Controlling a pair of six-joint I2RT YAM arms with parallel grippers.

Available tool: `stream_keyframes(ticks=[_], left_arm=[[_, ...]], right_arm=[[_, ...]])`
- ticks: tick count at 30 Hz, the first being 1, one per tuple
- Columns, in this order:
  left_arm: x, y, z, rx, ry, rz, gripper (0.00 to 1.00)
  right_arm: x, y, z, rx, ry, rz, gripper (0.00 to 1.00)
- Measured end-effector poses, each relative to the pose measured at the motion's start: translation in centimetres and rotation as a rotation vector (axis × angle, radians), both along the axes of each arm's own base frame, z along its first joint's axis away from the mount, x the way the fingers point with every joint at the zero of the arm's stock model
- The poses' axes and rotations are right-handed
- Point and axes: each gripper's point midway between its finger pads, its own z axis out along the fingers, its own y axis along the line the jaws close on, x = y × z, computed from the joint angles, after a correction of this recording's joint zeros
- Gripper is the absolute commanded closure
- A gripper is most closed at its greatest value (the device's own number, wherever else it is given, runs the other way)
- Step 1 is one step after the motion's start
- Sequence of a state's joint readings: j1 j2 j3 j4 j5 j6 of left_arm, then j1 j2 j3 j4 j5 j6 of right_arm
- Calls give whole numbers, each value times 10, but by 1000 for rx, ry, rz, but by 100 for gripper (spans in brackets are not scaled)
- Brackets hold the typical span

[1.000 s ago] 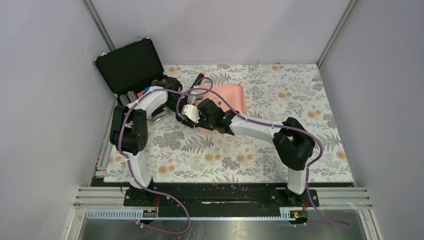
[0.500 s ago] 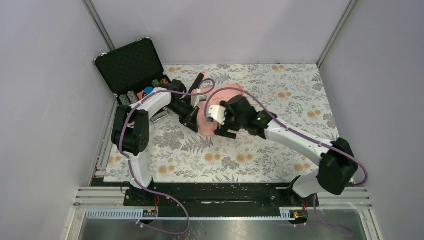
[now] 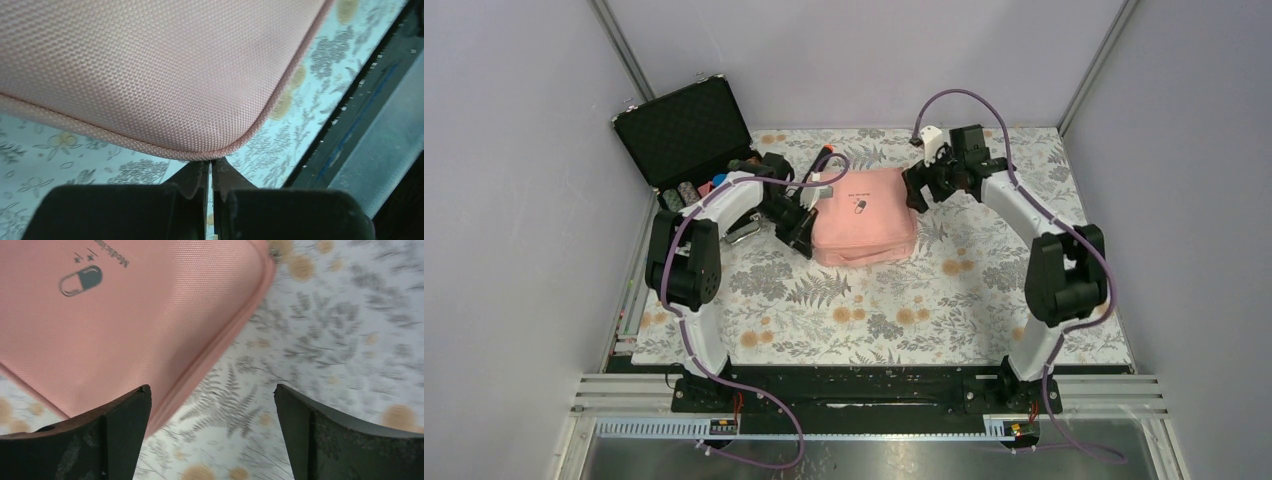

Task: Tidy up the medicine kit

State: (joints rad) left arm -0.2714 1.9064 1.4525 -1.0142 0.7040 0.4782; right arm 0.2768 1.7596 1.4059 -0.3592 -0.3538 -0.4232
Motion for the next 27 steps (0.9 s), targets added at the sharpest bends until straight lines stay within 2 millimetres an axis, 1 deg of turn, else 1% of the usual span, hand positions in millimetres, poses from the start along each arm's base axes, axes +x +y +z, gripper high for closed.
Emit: stream_keyframes(ticks=[1,3,5,8,11,14,15,17,18,21,22,23,24,27], left_arm=[[3,2,-2,19,-10,6,100],[9,7,-5,58,-37,15,100],[15,12,-7,97,-63,24,100],[32,22,-5,168,-127,38,100],[54,30,-3,233,-186,52,100],[80,31,-4,269,-234,61,100],[88,30,-4,276,-248,63,100],[106,30,-3,293,-287,70,100],[116,30,-3,300,-311,76,100],[132,24,-3,295,-347,76,100],[135,22,-4,293,-354,72,100],[137,20,-4,291,-362,67,100],[139,18,-3,289,-371,62,100],[142,14,-4,284,-389,51,100]], right_arm=[[2,3,-5,35,33,-15,1],[-6,15,-22,117,142,-32,1],[-22,28,-40,193,265,-39,0],[-53,39,-59,264,417,-51,1],[-76,46,-65,322,476,-48,0],[-107,53,-58,339,474,-18,0],[-126,59,-54,335,473,26,0],[-161,79,-45,314,459,146,1],[-180,93,-39,301,445,229,1],[-228,128,-18,282,399,461,0],[-241,135,-10,276,388,525,0],[-245,137,-4,266,370,562,0],[-245,136,0,249,346,583,1],[-231,124,8,175,222,623,1]])
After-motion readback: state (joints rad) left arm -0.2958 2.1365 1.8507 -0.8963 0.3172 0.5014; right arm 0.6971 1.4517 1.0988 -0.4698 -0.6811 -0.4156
